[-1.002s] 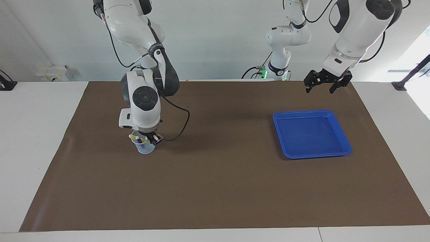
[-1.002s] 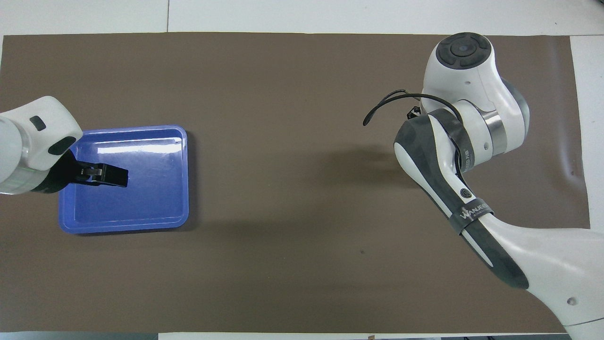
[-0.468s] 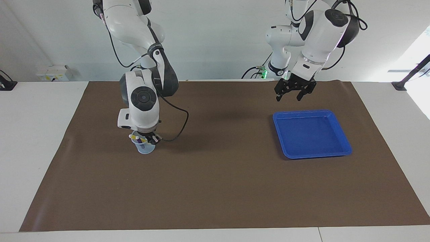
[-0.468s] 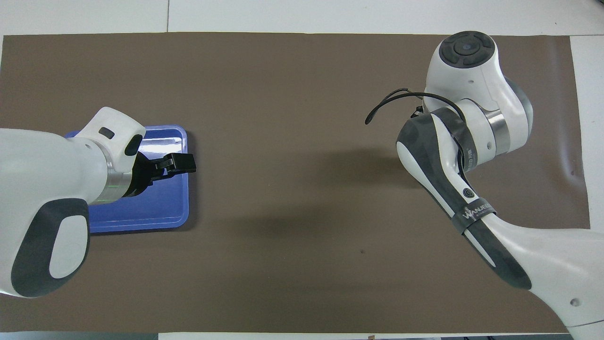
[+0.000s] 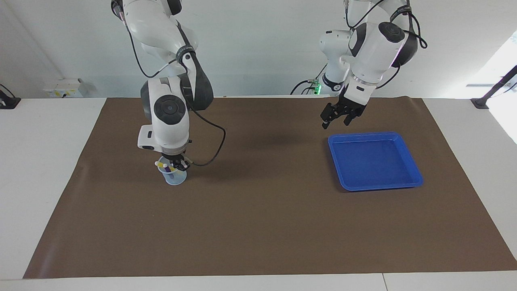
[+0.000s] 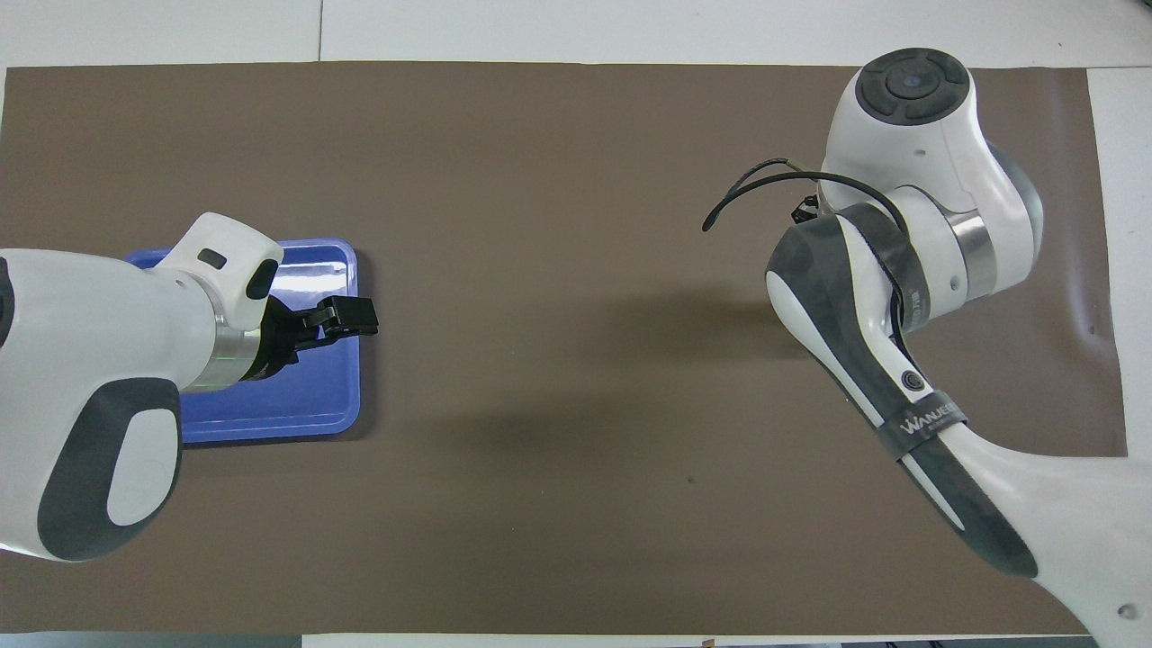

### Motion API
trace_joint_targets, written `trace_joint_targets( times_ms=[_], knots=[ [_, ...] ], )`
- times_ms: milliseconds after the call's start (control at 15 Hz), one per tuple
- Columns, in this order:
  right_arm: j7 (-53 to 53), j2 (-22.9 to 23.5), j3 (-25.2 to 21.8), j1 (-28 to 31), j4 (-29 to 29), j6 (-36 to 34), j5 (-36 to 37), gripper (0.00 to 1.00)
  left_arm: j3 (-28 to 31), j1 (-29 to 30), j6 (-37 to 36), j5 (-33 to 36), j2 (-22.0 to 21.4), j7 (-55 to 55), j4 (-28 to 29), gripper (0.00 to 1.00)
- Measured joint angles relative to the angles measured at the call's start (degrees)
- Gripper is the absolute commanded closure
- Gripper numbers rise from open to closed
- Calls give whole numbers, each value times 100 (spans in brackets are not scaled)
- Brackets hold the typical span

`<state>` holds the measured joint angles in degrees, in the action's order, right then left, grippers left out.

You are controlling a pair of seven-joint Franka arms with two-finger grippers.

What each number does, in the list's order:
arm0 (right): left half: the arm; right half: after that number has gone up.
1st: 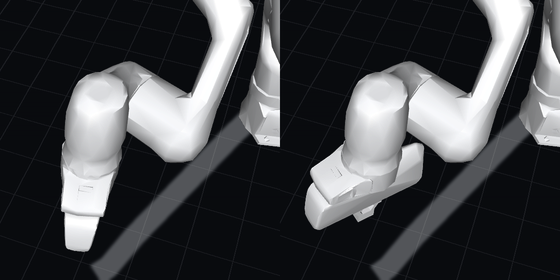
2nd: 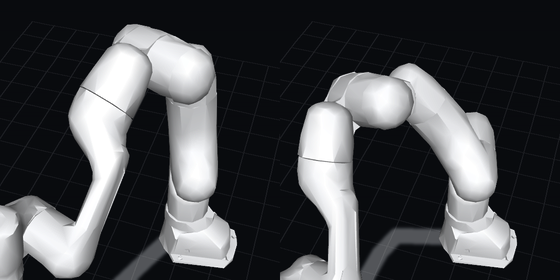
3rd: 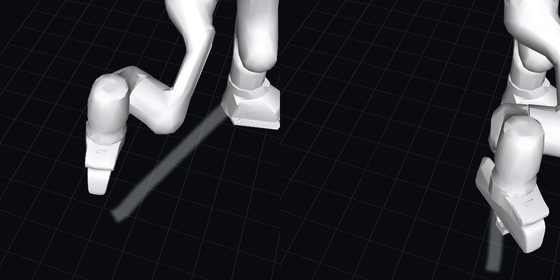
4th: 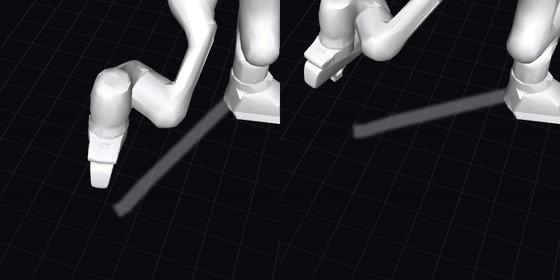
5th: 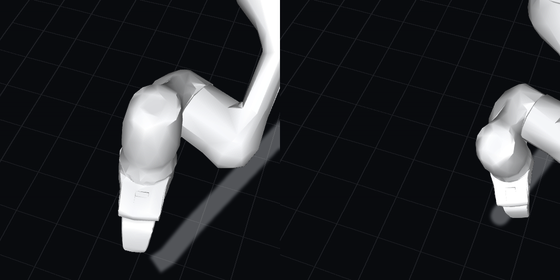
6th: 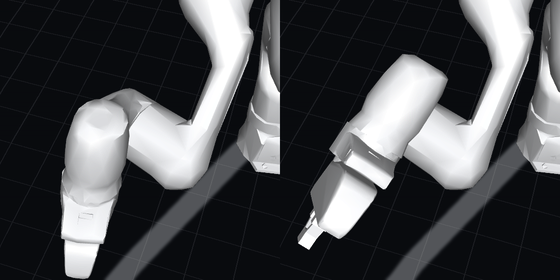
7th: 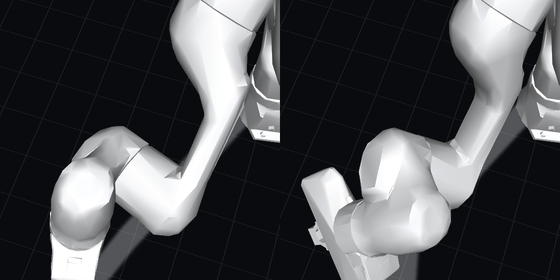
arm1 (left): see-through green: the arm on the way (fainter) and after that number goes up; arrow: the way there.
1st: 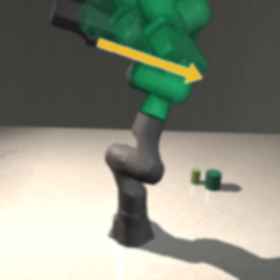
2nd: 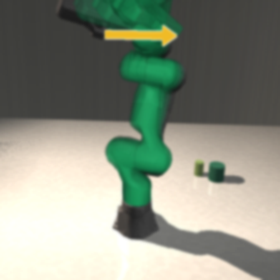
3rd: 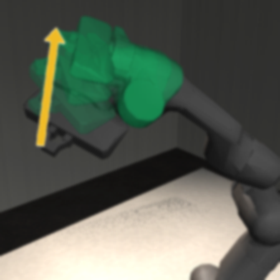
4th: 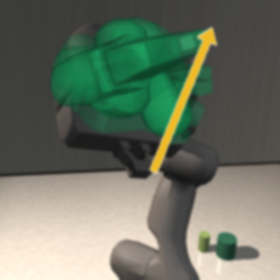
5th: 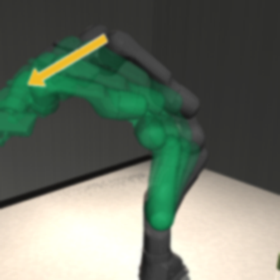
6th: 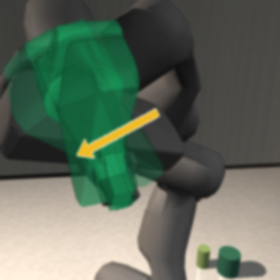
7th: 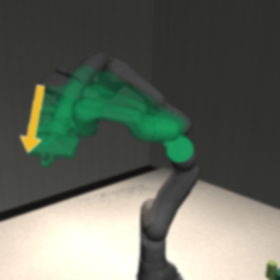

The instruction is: Right arm passes pens to left for tray arrangement

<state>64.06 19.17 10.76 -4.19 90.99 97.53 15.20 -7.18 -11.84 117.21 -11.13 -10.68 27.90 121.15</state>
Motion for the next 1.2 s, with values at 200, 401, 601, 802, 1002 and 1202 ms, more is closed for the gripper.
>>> trace_joint_targets(
  times_ms=[200,401,601,802,1002,1202],
  knots=[
    [0,-495,3,0,-59,-367,-43,100,1,0,0,-13,0,10,0,0],
    [-1,-993,9,-1,-101,-558,-487,100,1,0,-7,-16,0,16,1,0],
    [-1,-1291,1,1,-110,-557,-1310,100,1,0,-18,-30,0,20,6,0],
    [281,-1330,-20,10,-191,-457,-2382,100,1,0,-18,-214,-1,99,6,0],
    [924,-1308,-6,6,-203,-59,-3346,100,8,4,-42,-644,-1,778,-64,1],
    [1621,-1253,180,0,-194,507,-4172,100,13,5,-146,-1007,14,2360,-381,1]
  ],
)
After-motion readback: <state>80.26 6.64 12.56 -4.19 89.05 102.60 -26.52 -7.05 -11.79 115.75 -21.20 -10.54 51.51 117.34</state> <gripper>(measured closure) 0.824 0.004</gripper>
